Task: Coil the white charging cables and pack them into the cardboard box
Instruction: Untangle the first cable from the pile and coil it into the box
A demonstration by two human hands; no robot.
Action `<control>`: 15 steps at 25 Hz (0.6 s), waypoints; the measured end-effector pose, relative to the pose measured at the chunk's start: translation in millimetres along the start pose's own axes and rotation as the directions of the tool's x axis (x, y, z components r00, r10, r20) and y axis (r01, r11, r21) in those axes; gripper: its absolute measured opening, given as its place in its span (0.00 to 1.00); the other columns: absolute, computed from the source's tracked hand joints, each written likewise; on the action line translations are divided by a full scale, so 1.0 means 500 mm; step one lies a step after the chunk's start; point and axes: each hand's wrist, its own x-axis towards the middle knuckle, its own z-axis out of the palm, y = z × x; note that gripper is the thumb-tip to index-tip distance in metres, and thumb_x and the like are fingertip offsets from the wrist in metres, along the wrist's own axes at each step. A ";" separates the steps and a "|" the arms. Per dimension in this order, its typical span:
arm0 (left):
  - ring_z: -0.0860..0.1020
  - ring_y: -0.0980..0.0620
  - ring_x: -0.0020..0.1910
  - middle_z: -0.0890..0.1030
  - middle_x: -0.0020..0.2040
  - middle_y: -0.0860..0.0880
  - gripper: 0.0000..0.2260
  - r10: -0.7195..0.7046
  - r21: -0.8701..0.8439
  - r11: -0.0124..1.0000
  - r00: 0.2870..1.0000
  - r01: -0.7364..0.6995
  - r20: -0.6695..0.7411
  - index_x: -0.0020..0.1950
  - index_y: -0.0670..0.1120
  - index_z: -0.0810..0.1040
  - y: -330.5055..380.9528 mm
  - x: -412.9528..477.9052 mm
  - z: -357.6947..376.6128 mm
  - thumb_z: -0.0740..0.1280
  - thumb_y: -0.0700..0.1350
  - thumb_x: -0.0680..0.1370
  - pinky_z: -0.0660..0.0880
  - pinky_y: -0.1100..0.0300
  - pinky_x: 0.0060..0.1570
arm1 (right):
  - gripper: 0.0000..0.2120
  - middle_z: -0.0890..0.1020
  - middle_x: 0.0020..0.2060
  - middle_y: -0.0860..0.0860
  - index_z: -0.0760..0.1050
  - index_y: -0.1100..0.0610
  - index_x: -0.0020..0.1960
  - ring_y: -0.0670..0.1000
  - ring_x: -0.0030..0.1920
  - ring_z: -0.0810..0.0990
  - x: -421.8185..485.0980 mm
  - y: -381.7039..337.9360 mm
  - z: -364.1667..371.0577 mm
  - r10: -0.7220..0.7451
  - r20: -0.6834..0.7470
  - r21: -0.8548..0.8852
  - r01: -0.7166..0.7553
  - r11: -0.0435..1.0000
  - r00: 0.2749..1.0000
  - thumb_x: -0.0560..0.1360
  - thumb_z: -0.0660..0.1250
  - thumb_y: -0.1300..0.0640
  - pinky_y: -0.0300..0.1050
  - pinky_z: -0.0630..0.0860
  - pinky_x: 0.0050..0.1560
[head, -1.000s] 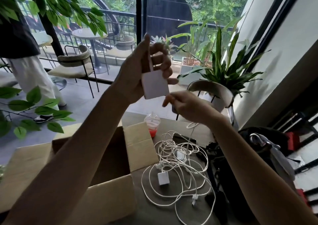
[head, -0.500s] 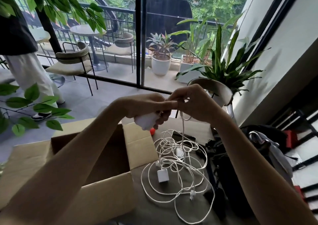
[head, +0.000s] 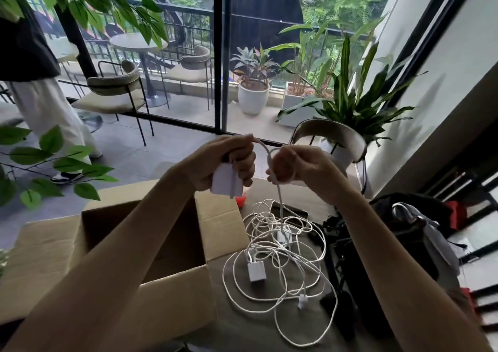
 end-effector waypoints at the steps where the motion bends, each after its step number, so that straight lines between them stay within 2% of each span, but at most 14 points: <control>1: 0.72 0.49 0.30 0.69 0.29 0.48 0.19 -0.008 0.043 0.999 0.999 0.010 -0.041 0.31 0.46 0.66 -0.001 0.000 -0.004 0.59 0.50 0.81 0.75 0.56 0.35 | 0.14 0.85 0.37 0.58 0.78 0.65 0.48 0.59 0.38 0.86 0.002 0.002 0.001 -0.004 -0.088 0.000 0.004 1.000 0.996 0.81 0.60 0.55 0.57 0.84 0.44; 4: 0.72 0.47 0.31 0.70 0.31 0.45 0.18 -0.038 0.265 0.962 0.993 0.066 -0.110 0.34 0.44 0.65 -0.013 -0.001 -0.006 0.58 0.50 0.82 0.75 0.55 0.36 | 0.13 0.82 0.37 0.53 0.77 0.60 0.46 0.55 0.34 0.84 0.008 -0.003 0.002 -0.066 -0.196 -0.137 0.040 0.990 0.978 0.84 0.58 0.55 0.54 0.84 0.32; 6: 0.72 0.48 0.32 0.72 0.31 0.47 0.19 -0.073 0.387 0.917 0.995 0.092 -0.063 0.34 0.45 0.68 -0.022 0.000 -0.001 0.58 0.50 0.83 0.75 0.54 0.37 | 0.13 0.80 0.37 0.50 0.78 0.60 0.46 0.50 0.35 0.83 0.012 -0.013 0.006 -0.145 -0.241 -0.300 0.068 0.951 0.960 0.83 0.60 0.54 0.51 0.83 0.33; 8: 0.73 0.48 0.32 0.73 0.31 0.48 0.20 -0.123 0.504 0.856 0.992 0.113 -0.012 0.34 0.45 0.70 -0.028 0.005 0.013 0.57 0.51 0.83 0.75 0.54 0.37 | 0.13 0.81 0.35 0.44 0.82 0.57 0.44 0.46 0.35 0.81 0.017 -0.033 0.011 -0.264 -0.311 -0.523 0.068 0.850 0.913 0.82 0.63 0.51 0.44 0.80 0.35; 9: 0.73 0.47 0.32 0.73 0.30 0.49 0.20 -0.147 0.578 0.807 0.989 0.123 -0.006 0.34 0.45 0.70 -0.031 0.008 0.019 0.57 0.53 0.83 0.76 0.53 0.37 | 0.13 0.81 0.32 0.42 0.83 0.54 0.43 0.45 0.32 0.80 0.019 -0.042 0.016 -0.327 -0.321 -0.617 0.066 0.784 0.889 0.81 0.65 0.50 0.38 0.76 0.33; 11: 0.73 0.46 0.32 0.73 0.30 0.50 0.20 -0.162 0.695 0.706 0.986 0.135 -0.027 0.35 0.45 0.71 -0.034 0.017 0.030 0.58 0.54 0.83 0.75 0.51 0.38 | 0.12 0.81 0.28 0.41 0.84 0.53 0.42 0.43 0.28 0.78 0.022 -0.055 0.030 -0.366 -0.290 -0.690 0.072 0.720 0.884 0.79 0.67 0.50 0.33 0.70 0.29; 12: 0.73 0.47 0.32 0.74 0.30 0.50 0.20 -0.154 0.726 0.673 0.987 0.143 -0.052 0.36 0.44 0.71 -0.035 0.020 0.032 0.57 0.53 0.84 0.75 0.51 0.37 | 0.11 0.81 0.28 0.43 0.84 0.54 0.42 0.43 0.27 0.79 0.023 -0.059 0.033 -0.328 -0.251 -0.653 0.091 0.752 0.911 0.79 0.68 0.51 0.33 0.72 0.30; 13: 0.73 0.46 0.32 0.74 0.31 0.48 0.19 -0.140 0.738 0.657 0.987 0.155 -0.082 0.38 0.42 0.72 -0.036 0.022 0.032 0.57 0.52 0.84 0.75 0.51 0.37 | 0.11 0.82 0.30 0.45 0.83 0.57 0.44 0.44 0.29 0.80 0.022 -0.062 0.036 -0.241 -0.187 -0.546 0.103 0.832 0.953 0.80 0.67 0.53 0.37 0.77 0.32; 15: 0.72 0.44 0.35 0.73 0.35 0.42 0.18 -0.118 0.727 0.665 0.986 0.168 -0.120 0.45 0.34 0.72 -0.037 0.020 0.024 0.56 0.49 0.85 0.74 0.47 0.39 | 0.09 0.83 0.41 0.51 0.82 0.61 0.50 0.50 0.36 0.84 0.014 -0.068 0.036 -0.054 0.023 -0.227 0.058 0.972 0.998 0.82 0.63 0.61 0.46 0.83 0.38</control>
